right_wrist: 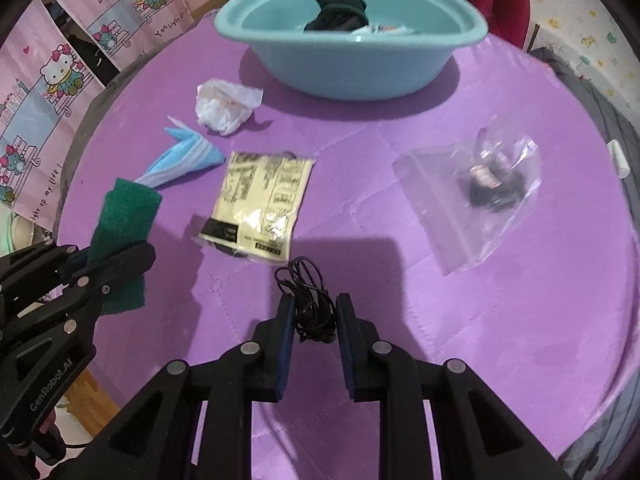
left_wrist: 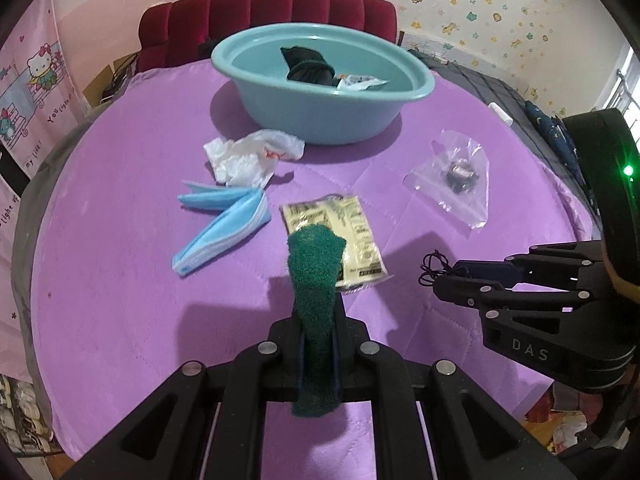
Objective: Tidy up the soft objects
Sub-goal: 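Carry the green pad and black cable over the blue basin with both grippers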
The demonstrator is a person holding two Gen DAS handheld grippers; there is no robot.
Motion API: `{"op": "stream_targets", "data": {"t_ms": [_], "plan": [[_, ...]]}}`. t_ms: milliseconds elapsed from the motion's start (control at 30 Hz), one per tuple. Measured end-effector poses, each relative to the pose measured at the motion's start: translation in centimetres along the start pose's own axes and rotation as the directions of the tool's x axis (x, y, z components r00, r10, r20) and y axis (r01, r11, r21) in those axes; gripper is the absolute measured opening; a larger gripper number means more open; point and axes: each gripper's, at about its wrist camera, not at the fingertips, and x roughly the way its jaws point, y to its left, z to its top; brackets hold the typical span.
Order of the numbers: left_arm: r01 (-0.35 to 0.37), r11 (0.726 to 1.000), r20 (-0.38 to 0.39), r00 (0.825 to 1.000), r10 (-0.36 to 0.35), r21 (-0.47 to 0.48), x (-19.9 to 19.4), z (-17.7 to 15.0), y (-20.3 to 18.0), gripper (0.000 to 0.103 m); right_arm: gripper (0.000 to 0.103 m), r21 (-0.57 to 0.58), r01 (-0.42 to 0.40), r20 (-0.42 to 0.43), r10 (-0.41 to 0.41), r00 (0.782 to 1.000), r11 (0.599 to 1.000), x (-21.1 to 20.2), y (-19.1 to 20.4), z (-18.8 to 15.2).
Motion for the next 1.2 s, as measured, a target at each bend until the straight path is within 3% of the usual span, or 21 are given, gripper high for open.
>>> {"op": "stream_targets", "data": {"t_ms": [667,1200], "plan": [[0.025,0.994,0.088,0.996,-0.035,0.108,-4.8,7.1,-1.9,0.01,0.021,0.041,-0.008,0.116,0.003,0.993,0.999,-8.2,-1.8,4.8],[0.007,0.988,0.08,0.997,-0.02,0.156,-2.3,14.0,0.0,0.01,0.021,0.07,-0.006,0.17,-0.006,0.986,0.998,-9.2,-3.2,12.6]]}}
